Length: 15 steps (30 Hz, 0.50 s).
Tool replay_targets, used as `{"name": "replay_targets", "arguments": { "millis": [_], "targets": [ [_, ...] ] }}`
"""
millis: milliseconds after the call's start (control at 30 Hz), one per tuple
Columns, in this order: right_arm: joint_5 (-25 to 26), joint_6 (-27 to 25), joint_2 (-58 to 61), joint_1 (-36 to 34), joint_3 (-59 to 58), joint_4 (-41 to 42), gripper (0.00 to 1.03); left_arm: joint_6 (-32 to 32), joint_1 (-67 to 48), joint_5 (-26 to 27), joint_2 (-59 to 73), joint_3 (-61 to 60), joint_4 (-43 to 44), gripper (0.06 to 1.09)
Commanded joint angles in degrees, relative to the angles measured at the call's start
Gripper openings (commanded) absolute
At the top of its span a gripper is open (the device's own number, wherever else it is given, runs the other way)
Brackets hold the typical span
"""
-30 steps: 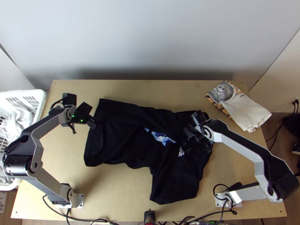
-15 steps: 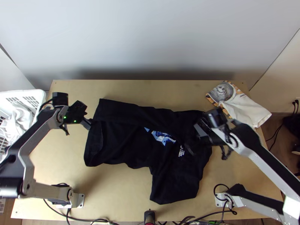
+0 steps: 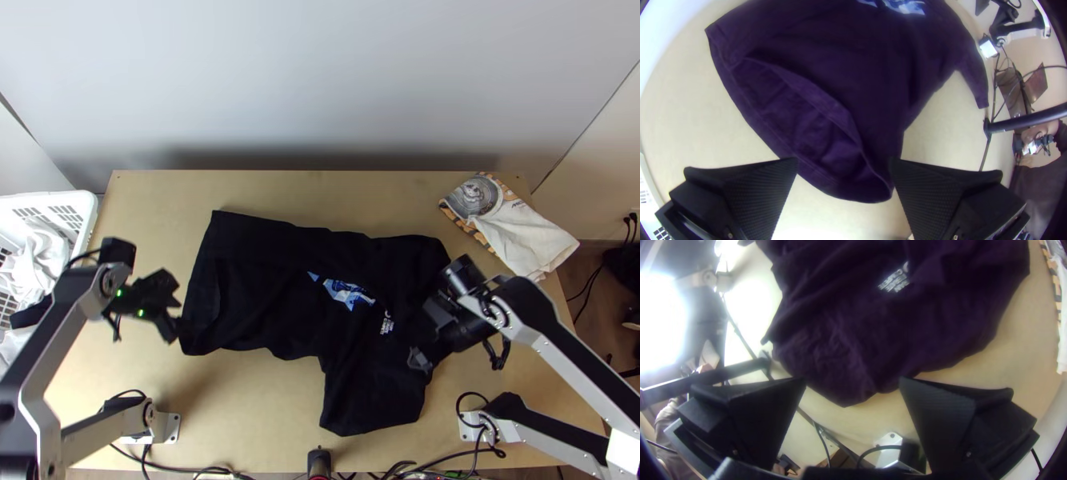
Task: Fold the t-shirt
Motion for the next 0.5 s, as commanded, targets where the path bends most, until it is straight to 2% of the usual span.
{"name": "replay_targets", "arguments": {
  "millis": [0, 300, 467],
  "targets": [
    [-1.6, -1.78, 0.8, 7.23, -7.48, 2.72, 0.98, 7.64, 0.17, -1.83, -11.51, -7.79, -5.7, 1.04],
    [-1.51, -3.09, 2.12, 10.13, -8.09, 3.6, 0.98, 11.25, -1.32, -3.15, -13.88, -10.78, -7.45, 1.04],
    [-1.51, -3.09, 1.59, 10.05, -8.44, 3.69, 0.98, 10.81, -2.29, -2.27, -13.35, -11.92, -3.76, 1.04]
  ]
}}
